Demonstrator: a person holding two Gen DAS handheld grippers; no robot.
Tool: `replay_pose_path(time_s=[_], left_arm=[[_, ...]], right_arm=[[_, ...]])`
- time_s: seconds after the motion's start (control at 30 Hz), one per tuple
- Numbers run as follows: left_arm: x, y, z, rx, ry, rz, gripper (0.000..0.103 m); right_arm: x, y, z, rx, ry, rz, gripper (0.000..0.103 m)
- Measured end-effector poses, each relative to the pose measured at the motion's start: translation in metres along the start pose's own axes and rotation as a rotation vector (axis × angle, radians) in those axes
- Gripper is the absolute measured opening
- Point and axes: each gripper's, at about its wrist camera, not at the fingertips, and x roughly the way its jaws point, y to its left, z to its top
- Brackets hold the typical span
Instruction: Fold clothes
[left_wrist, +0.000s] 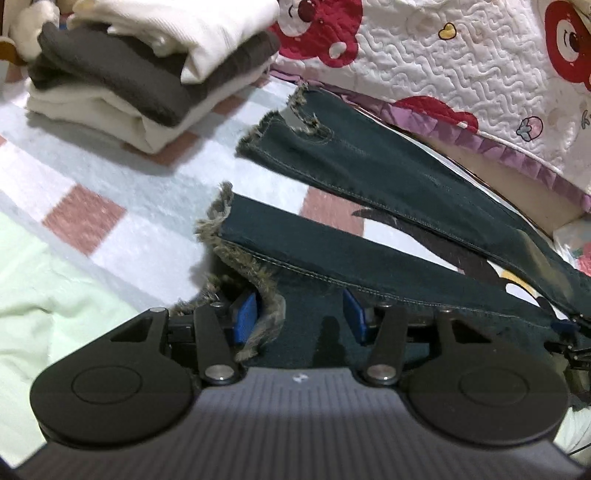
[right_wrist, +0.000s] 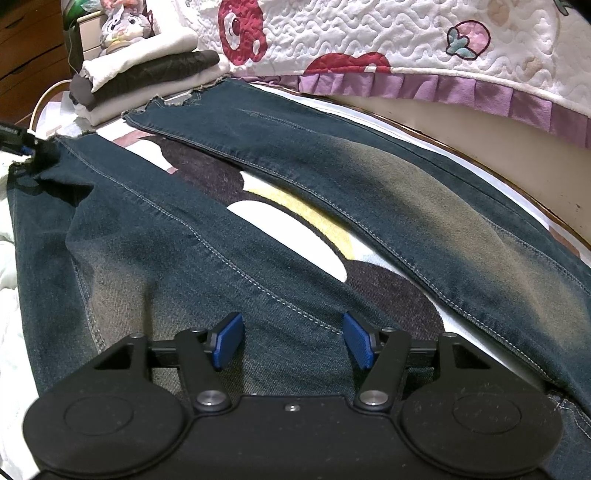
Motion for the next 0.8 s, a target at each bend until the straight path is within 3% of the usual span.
replay_pose_path(time_s=[0.17, 0.27, 0.3, 0.33, 0.37, 0.43, 0.53, 0.63, 0.8], left_arm=[[0.016, 0.031, 0.013, -0.253, -0.015, -0.081, 0.047], [0.032, 0.032, 0.019, -0.262, 0.048, -0.024, 0.044], [0.035, 0.028, 0.021, -0.231, 0.061, -0.005, 0.042], [0.036, 0.02, 0.023, -0.173, 0.066, 0.01, 0.032], [0.036, 0.013, 0.025, -0.115, 0.075, 0.027, 0.0], [0.029, 0.002, 0.03, -0.054, 0.044, 0.043, 0.001], [-0.002, -0.016, 0.05, 0.034, -0.156, 0.011, 0.001], [-0.018, -0.035, 0.071, 0.101, -0.268, 0.03, 0.001], [-0.003, -0.045, 0.089, 0.123, -0.302, 0.037, 0.001]], right_arm=[[0.0, 0.0, 0.0, 0.001, -0.002, 0.0, 0.067], [0.0, 0.0, 0.0, 0.001, -0.003, 0.0, 0.067], [0.0, 0.0, 0.0, 0.001, -0.003, -0.001, 0.067], [0.0, 0.001, 0.0, -0.001, -0.004, -0.002, 0.067], [-0.001, 0.001, 0.0, -0.001, -0.007, -0.004, 0.067], [-0.002, 0.0, 0.0, 0.002, -0.017, -0.013, 0.066], [-0.01, -0.005, 0.0, 0.033, -0.082, -0.078, 0.066], [-0.015, -0.009, 0.002, 0.054, -0.118, -0.115, 0.066], [-0.013, -0.005, 0.0, -0.015, -0.077, -0.125, 0.066]])
